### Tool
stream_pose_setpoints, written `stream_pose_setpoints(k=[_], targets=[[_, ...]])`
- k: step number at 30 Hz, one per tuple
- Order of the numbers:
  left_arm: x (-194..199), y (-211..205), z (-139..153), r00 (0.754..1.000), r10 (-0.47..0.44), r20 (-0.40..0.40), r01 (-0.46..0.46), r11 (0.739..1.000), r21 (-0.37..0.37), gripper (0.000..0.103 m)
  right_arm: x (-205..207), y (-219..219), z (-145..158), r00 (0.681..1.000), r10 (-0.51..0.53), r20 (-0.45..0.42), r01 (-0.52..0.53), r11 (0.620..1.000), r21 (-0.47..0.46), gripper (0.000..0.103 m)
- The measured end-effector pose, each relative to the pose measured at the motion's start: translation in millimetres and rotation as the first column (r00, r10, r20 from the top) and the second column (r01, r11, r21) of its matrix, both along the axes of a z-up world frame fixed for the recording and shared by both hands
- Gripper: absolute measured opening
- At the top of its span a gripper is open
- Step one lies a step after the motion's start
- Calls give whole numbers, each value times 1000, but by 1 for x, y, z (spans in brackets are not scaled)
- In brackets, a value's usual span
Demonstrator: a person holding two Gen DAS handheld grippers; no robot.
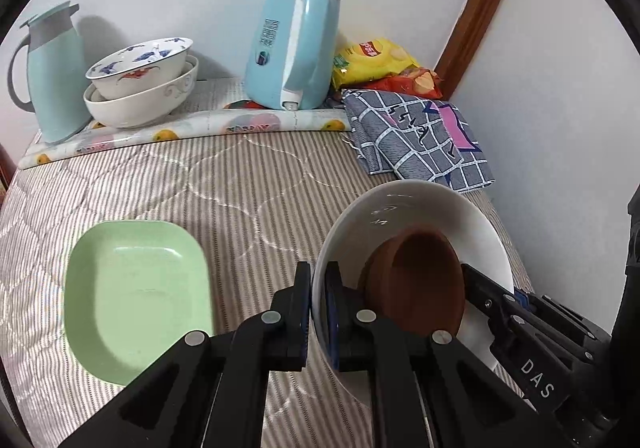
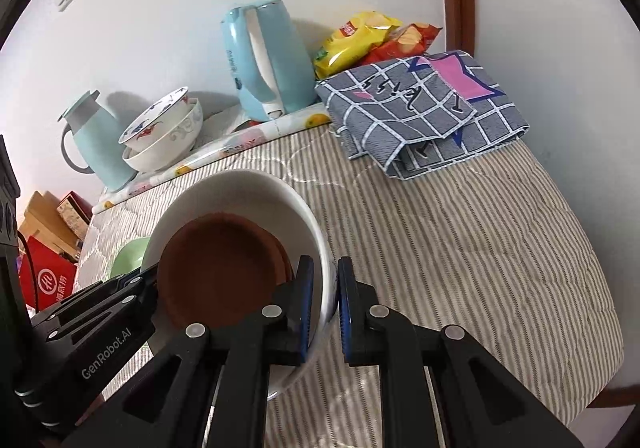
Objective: Organize plates and bowls
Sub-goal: 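Lift the white bowl with both grippers and carry it over the green plate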
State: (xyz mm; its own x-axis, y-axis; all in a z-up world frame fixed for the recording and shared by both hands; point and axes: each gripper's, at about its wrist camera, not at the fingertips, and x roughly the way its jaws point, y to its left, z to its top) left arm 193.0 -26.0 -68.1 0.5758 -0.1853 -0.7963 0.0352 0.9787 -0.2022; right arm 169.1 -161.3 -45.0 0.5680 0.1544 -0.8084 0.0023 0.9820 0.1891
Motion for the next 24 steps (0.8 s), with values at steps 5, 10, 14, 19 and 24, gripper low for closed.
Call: stream_pose_setpoints(k=[5, 10, 14, 19, 24], targets=[[-5, 16, 1, 1000, 10, 1, -10, 1000, -3, 8, -3, 14, 0, 1000, 8, 1, -8, 1000, 2, 12], [-9, 32, 1, 1000, 25, 4, -25, 1000, -11, 8, -5, 29, -1, 1000, 19, -1, -19, 1000, 4, 11], [-12, 44, 1, 999, 37, 5, -37, 999, -14, 8, -5, 41, 0, 999, 32, 0, -32, 999, 0, 11], [-18, 64, 1, 998, 60, 9, -60, 998, -22, 8, -6, 60, 1, 998, 55, 3, -55, 998, -3, 11], [-23, 81, 3, 997, 80, 16, -80, 997, -22, 8, -8, 79, 1, 997, 75, 7, -75, 997, -3, 11]])
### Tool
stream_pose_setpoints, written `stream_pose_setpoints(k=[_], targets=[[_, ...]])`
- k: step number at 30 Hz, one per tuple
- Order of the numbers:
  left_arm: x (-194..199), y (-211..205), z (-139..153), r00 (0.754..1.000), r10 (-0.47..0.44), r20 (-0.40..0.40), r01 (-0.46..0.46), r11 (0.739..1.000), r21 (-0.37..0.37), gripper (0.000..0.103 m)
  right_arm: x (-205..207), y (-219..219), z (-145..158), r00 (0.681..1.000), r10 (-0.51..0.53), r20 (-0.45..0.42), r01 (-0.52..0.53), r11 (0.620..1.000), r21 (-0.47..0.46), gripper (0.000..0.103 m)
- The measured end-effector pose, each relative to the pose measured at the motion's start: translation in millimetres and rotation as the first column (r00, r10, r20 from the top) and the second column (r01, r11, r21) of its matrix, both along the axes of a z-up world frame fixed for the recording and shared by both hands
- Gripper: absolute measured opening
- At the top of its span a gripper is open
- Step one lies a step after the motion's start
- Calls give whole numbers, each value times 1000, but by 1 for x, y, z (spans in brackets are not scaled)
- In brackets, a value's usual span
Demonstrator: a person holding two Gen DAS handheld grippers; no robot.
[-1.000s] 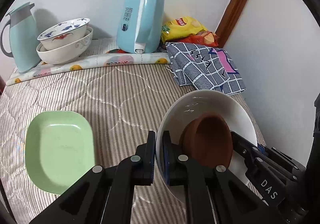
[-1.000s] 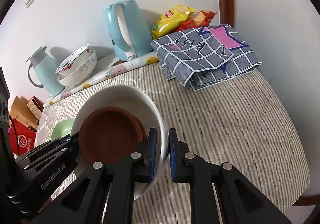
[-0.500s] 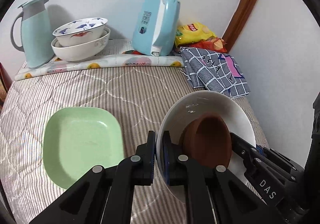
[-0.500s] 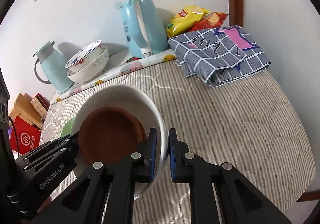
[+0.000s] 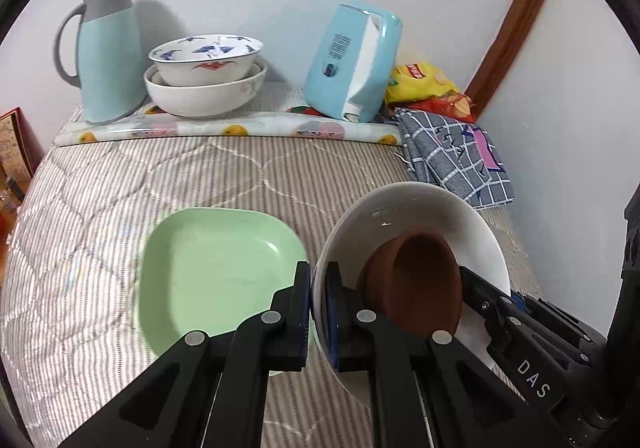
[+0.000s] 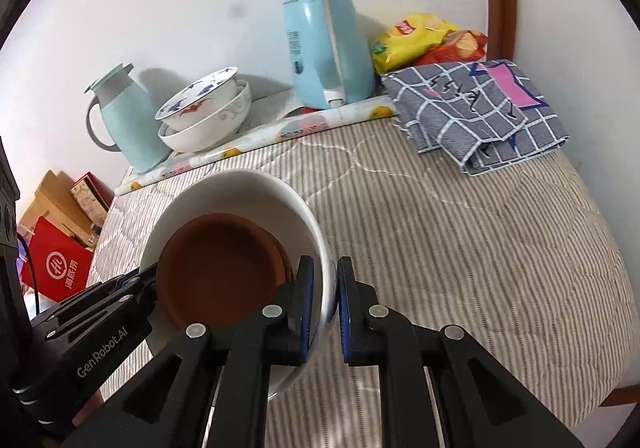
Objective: Organize plates and bowls
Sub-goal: 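Lift the white bowl with both grippers and carry it over the green plate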
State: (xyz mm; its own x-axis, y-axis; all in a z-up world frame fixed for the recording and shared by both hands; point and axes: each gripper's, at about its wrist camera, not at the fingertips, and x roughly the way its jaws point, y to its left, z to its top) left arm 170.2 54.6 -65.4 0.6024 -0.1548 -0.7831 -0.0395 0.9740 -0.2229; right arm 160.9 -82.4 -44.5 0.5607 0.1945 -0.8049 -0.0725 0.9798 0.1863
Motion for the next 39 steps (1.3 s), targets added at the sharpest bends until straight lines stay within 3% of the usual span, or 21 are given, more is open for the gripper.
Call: stream_pose_setpoints(k=[39], targets=[[0, 77, -21, 995, 90, -47, -91, 996, -16, 8, 13, 73, -26, 996, 84, -39, -84, 996, 9, 11]])
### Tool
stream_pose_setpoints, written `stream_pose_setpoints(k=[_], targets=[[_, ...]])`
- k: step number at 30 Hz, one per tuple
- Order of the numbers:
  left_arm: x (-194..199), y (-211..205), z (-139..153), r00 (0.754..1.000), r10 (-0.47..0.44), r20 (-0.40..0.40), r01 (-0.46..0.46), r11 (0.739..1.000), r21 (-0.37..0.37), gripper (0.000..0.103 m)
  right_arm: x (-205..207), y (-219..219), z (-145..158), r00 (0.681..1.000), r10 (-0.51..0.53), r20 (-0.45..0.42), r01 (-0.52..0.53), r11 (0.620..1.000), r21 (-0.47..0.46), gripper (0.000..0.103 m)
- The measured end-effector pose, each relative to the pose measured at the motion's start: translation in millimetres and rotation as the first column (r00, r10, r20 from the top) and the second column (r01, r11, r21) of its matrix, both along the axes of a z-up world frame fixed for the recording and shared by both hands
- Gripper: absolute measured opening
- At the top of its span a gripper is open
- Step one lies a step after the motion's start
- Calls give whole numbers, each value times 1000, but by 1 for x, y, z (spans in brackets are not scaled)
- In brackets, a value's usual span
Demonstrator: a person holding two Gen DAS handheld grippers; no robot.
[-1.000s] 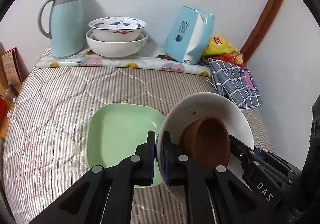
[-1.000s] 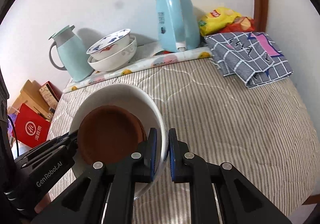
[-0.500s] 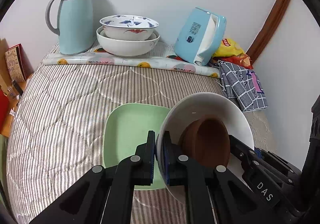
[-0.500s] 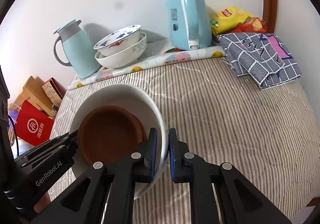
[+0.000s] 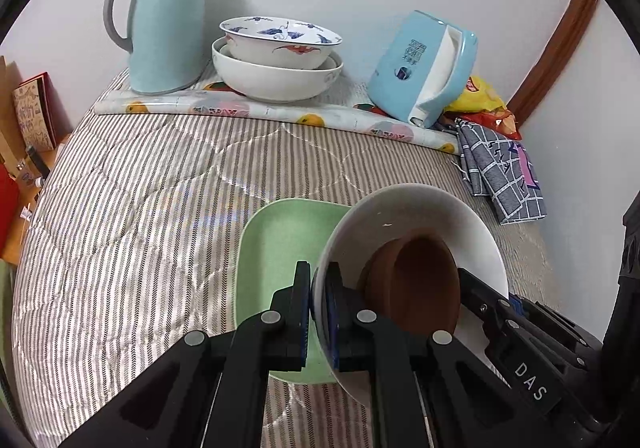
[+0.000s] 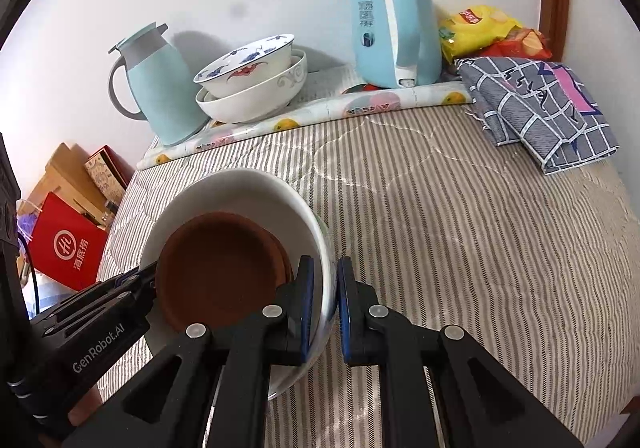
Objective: Organize plates and bowls
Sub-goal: 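Lift the white bowl with both grippers and carry it over the green plate, then lower the white bowl onto the green plate and open both grippers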
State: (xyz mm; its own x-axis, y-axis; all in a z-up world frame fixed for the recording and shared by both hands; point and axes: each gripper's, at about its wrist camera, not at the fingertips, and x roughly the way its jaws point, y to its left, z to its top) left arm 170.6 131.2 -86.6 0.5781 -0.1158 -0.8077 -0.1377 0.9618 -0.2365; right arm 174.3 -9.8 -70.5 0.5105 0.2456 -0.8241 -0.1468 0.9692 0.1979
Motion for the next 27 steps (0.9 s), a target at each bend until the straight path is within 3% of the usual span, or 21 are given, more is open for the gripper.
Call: stream_pose_setpoints(k=[18, 27], targets=[[18, 24, -36, 996, 16, -82, -17, 1000, -10, 8, 22, 20, -39, 996, 20, -85, -21, 1000, -6, 11], [24, 26, -41, 996, -3, -84, 0, 999, -38, 10, 27, 19, -47, 993, 19, -113, -19, 1000, 3, 12]])
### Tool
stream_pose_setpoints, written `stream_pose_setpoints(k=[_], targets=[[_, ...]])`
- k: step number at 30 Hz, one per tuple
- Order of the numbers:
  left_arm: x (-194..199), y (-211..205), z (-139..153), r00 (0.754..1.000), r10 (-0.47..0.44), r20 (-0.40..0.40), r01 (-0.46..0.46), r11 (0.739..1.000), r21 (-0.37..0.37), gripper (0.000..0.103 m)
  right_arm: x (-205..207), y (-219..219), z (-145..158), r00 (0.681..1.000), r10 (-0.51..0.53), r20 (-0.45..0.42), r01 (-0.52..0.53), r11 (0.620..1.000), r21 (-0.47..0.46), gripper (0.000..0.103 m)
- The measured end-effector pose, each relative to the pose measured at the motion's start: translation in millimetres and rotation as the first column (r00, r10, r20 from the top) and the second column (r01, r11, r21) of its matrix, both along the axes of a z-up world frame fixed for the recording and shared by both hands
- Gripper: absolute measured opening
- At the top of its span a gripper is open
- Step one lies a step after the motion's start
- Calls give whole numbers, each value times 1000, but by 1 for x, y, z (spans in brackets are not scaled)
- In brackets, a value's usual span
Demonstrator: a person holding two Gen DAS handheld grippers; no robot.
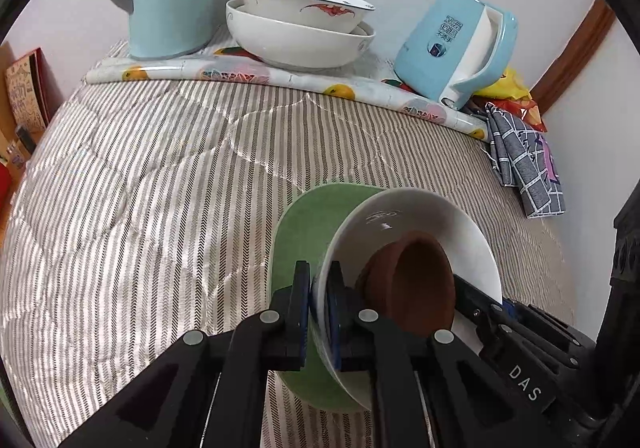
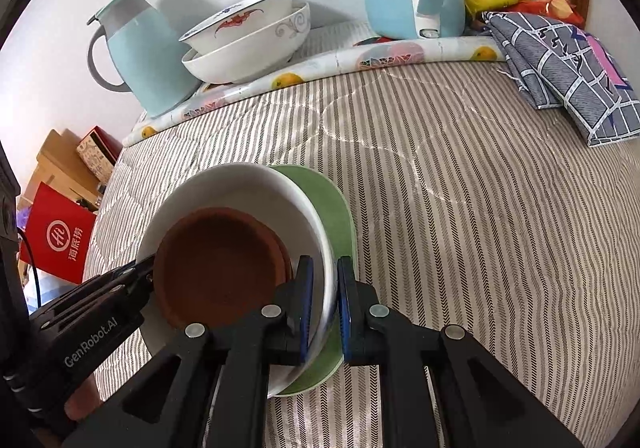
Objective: Organize plates and bowls
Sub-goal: 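Lower the white bowl onto the green plate and open both grippers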
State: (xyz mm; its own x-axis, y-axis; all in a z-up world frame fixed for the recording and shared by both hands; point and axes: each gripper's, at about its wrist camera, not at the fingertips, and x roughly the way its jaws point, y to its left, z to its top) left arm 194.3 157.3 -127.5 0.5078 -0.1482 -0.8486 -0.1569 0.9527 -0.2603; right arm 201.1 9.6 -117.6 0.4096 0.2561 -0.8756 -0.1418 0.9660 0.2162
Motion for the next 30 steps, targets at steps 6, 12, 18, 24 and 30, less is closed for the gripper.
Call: stream_pose_setpoints(k=[6, 12, 18, 24, 30], targets=[[1, 2, -6, 1000, -2, -22, 2, 1000, -22, 13, 0, -3, -2, 1000, 9, -5, -9, 1000, 23, 13], [0, 2, -4, 1000, -5, -31, 5, 1000, -12, 14, -5, -5, 5, 1000, 19, 15, -20, 999, 31, 14], [-5, 3, 7, 1000, 0, -12, 0, 1000, 19, 16, -9, -10, 9, 1000, 26, 16, -26, 999, 44, 15], [-19, 8, 18, 1000, 13, 4, -13, 1000, 27, 24, -18, -11, 12, 999, 36, 11, -37, 998, 60, 18], [-38, 2, 30, 999, 22, 25, -23, 998, 65, 26, -37, -14, 23, 998, 49, 28, -50, 997, 56, 19]])
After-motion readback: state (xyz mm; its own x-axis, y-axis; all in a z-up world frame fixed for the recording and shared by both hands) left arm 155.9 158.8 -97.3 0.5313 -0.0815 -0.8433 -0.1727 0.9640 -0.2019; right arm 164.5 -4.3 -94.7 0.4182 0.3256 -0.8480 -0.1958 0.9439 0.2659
